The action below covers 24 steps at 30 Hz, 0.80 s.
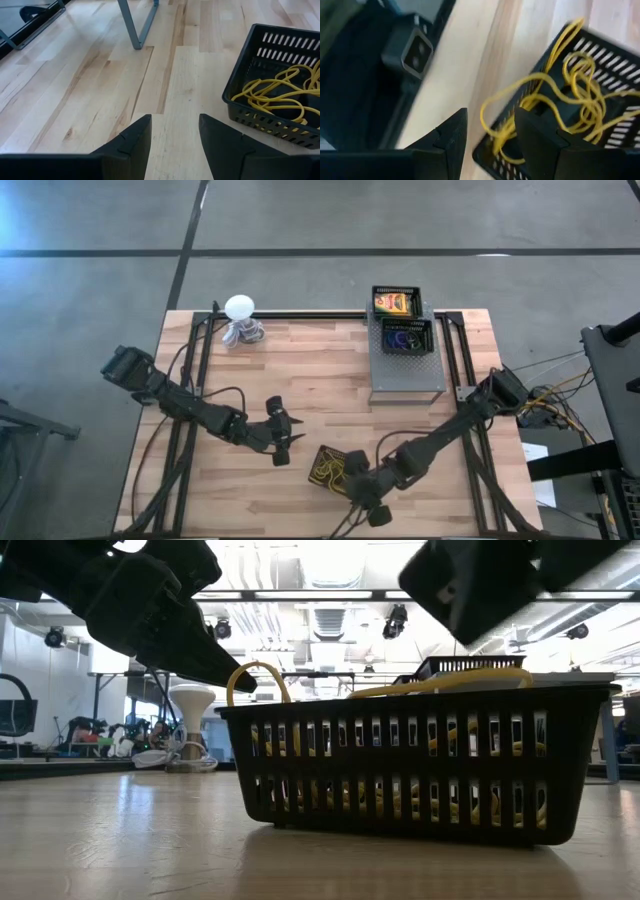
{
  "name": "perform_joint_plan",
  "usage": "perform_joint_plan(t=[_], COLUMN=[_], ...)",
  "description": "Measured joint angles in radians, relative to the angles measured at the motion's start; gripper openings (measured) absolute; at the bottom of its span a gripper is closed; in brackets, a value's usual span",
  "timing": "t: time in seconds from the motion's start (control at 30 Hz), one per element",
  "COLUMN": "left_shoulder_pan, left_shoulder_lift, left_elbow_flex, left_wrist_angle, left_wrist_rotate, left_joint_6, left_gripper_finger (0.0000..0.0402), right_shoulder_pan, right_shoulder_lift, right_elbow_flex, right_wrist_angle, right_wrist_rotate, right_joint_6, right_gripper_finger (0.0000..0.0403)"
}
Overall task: Pick & Place Office Desk Supplies
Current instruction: Adjust the black bin on the shelf
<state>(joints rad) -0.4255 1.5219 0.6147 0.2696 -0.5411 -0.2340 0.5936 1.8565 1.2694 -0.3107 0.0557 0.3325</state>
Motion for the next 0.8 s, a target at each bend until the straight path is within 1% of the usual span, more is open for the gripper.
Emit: perform_joint_plan(t=[0.17, 0.33, 0.5, 0.8], left_shoulder_pan=[0.0, 0.002, 0.002, 0.003], left_shoulder_lift=[0.0, 0.0, 0.0, 0.0], left_elbow_flex=[0.0, 0.0, 0.0, -0.001], left_wrist_angle=[0.0, 0.001, 0.002, 0.003], left_wrist_rotate=[-0.002, -0.002, -0.002, -0.002], left_joint_6=[0.0, 0.0, 0.0, 0.0], left_gripper_finger=[0.0168, 0.0168, 0.0168, 0.0168], right_shoulder_pan=[0.034, 0.044, 0.043, 0.045], right_shoulder_lift=[0.0, 0.0, 0.008, 0.009], right_elbow_flex=[-0.043, -0.067, -0.102, -0.141], right_wrist_angle=[0.015, 0.069, 0.154, 0.203], right_wrist_rotate=[0.079, 0.085, 0.103, 0.131], right_joint_6=[-0.127, -0.264, -0.296, -0.344], right_gripper_finger=[0.0157, 0.0153, 0.0146, 0.0121])
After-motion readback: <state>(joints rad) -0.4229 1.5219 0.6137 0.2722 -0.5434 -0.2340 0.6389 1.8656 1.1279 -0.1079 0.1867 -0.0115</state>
